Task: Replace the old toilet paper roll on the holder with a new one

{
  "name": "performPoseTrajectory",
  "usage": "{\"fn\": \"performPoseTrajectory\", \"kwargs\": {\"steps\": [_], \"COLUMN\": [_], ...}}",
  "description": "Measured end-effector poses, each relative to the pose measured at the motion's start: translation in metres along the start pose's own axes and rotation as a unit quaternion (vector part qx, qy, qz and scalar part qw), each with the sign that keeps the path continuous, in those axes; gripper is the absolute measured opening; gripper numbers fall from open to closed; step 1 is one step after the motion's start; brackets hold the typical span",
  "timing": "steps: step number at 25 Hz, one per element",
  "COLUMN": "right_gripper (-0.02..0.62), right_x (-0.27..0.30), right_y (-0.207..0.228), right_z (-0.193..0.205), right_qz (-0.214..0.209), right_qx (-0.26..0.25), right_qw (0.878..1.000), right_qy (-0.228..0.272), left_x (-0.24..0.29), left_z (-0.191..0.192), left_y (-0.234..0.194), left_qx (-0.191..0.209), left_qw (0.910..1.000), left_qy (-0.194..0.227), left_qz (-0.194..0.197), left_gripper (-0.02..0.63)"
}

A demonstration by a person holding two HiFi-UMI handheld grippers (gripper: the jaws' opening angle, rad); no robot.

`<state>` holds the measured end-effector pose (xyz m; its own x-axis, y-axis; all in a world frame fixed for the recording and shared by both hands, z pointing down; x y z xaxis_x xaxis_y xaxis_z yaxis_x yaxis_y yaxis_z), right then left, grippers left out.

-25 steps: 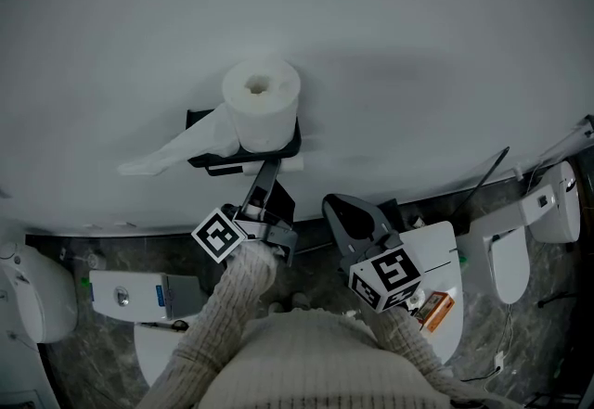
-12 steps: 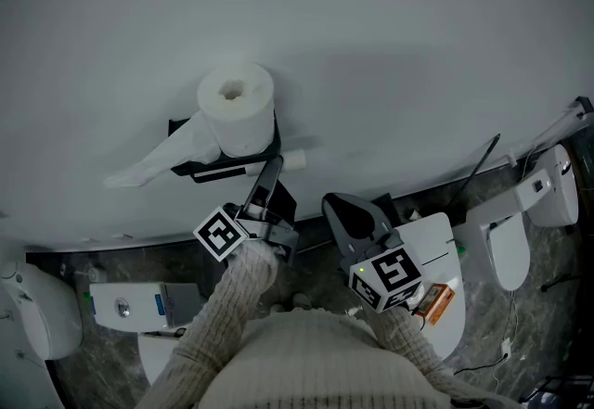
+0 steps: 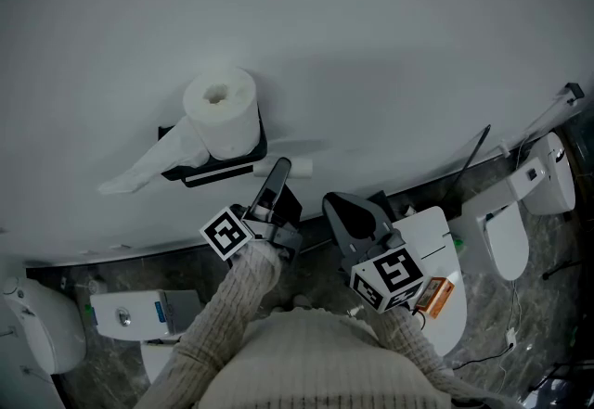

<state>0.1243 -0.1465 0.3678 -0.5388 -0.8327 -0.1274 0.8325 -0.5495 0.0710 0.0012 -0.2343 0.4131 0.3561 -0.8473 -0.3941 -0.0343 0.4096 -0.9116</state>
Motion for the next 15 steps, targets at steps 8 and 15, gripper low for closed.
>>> {"fn": "performPoseTrajectory", "kwargs": {"steps": [8,15], "right_gripper": [0.014,0.014], "right_x": [-0.013,-0.020], "right_y": [0.004,-0.001], "right_z": [-0.005,-0.009], "right_qz": [0.016,0.012], "right_qx": [-0.003,-0.005], "right_qw": [1.000,1.000], "right_qy": [0.004,0.008], "left_x": [-0.006,-0.025], "left_z": [0.023,0.033], "left_y": [0.003,0.020], "left_qx": [-0.013,0.007], "left_qw": [0.9993,0.9985], "left_qy": [-0.034,-0.053], "left_qz": [-0.001,0.011], "left_gripper": [0.176,0.175]}}
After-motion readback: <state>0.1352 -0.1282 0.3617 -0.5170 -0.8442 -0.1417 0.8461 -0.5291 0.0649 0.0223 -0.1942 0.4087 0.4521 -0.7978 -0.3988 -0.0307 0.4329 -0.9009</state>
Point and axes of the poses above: the fingertips, and each gripper's own axes: x forward along the fingers, y to its right, z out of its underside, the point moved 5 cm from there along -x, backward along the fingers, and after that the axes turned 15 degrees about y, right-handed, at the moved point
